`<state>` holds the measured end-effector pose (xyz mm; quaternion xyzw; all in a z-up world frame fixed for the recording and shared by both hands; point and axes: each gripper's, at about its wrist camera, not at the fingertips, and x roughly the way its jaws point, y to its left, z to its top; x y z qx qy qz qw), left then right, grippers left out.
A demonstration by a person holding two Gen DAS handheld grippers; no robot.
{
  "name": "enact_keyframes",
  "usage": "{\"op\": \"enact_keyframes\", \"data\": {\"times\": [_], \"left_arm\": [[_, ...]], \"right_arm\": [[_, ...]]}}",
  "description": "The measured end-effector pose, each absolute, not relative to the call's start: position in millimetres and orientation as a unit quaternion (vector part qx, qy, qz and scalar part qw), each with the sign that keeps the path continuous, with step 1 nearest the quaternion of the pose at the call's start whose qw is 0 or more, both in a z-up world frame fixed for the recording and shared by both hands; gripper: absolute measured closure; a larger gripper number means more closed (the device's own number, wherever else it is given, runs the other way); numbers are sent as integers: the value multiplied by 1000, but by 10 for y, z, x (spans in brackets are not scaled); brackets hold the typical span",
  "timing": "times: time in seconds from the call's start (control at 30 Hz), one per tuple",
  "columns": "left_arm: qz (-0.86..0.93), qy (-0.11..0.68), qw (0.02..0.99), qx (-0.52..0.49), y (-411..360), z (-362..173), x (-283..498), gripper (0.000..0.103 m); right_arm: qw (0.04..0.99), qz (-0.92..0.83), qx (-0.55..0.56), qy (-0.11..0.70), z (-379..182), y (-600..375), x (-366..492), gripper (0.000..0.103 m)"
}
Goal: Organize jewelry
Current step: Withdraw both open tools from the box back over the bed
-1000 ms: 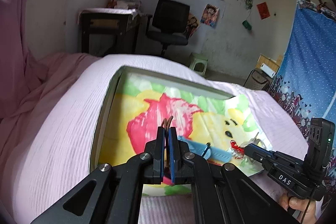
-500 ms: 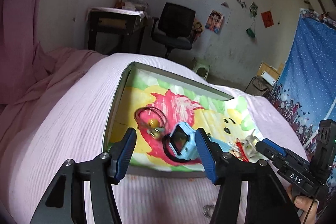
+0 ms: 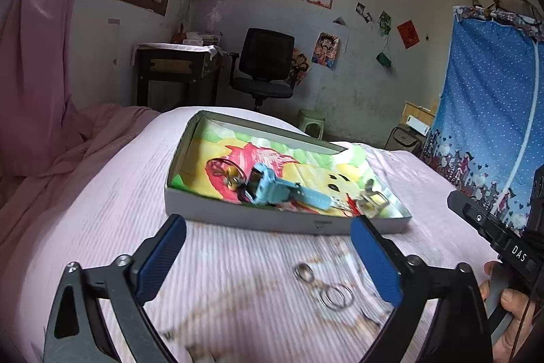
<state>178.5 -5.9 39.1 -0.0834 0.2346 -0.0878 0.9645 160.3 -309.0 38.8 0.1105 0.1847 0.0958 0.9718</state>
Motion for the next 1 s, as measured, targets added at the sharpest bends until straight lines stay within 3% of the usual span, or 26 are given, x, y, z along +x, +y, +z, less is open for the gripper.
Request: {"op": "enact_keyframes", "data": {"times": [0.23,1.0], "left_arm": [[-91,228,967,-67,-136,350,1547,3],[-118,278,953,-37,-268,108,1369,3]], "right_arm": [[975,87,82,189,410,-3112,1267,6],[950,37,27,308,117,-3253,918,6]]}}
